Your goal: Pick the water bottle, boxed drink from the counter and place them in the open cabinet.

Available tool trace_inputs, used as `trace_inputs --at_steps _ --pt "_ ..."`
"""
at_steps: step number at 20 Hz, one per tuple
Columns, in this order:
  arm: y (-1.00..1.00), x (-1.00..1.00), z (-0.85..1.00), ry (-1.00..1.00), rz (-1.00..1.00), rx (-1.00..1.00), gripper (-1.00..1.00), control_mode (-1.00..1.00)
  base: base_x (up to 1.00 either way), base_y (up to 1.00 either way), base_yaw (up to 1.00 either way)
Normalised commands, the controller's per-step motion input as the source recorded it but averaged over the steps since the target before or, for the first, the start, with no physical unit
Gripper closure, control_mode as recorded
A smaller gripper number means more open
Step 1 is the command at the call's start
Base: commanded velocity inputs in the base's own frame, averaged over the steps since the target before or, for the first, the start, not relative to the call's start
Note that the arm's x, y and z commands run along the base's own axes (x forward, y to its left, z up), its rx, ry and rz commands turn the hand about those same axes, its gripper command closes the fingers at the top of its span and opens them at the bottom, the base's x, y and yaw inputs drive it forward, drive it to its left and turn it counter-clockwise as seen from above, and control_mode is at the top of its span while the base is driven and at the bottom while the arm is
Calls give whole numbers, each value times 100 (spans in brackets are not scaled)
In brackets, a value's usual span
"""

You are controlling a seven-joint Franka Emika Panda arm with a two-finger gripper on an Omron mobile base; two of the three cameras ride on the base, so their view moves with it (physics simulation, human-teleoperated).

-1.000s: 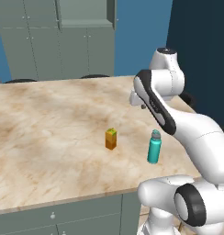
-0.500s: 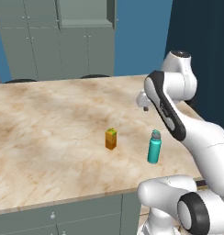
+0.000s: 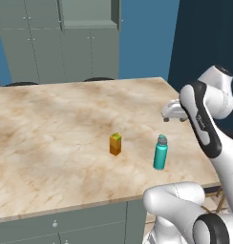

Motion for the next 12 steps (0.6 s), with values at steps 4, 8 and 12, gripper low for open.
trace_inputs --at_steps 4,8,12 --pt "-31 -16 -21 -1 11 14 -100 -100 0 0 0" --pt "-18 -6 -18 -8 16 1 -100 -100 0 0 0" --pt "-11 -9 -24 -6 14 0 -100 -100 0 0 0"
